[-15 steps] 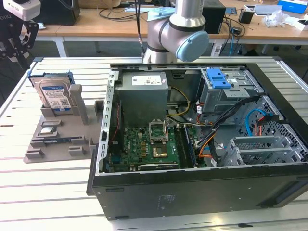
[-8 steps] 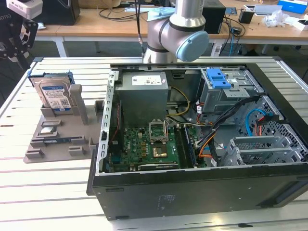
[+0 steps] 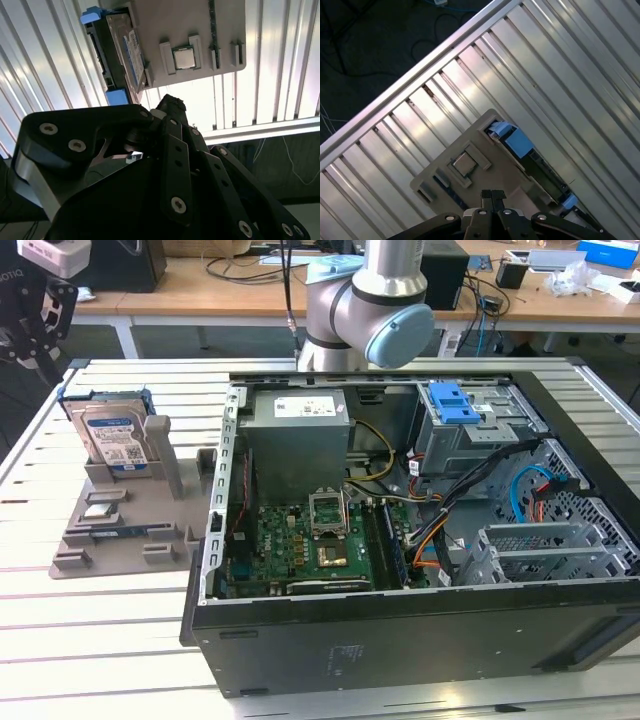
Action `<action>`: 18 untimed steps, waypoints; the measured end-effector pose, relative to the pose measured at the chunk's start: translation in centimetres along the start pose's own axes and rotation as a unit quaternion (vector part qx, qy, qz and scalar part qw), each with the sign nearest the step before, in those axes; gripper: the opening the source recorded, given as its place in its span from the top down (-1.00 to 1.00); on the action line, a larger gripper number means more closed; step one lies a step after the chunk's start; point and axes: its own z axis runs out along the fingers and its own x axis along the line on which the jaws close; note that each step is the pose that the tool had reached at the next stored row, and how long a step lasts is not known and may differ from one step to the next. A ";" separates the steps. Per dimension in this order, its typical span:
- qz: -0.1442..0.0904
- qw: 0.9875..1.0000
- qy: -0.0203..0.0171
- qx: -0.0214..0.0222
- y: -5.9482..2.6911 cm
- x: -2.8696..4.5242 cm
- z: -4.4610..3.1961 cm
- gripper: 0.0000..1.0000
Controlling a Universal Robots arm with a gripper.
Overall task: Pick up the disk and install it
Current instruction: 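Pick up the disk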
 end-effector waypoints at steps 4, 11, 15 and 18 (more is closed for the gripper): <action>-0.015 1.000 0.000 0.000 0.00 0.00 0.01 0.79; -0.040 0.999 0.000 -0.001 0.00 0.00 0.01 0.79; -0.051 0.999 0.000 -0.001 0.00 0.00 0.01 0.79; -0.060 0.998 0.000 -0.002 0.00 0.00 0.01 0.79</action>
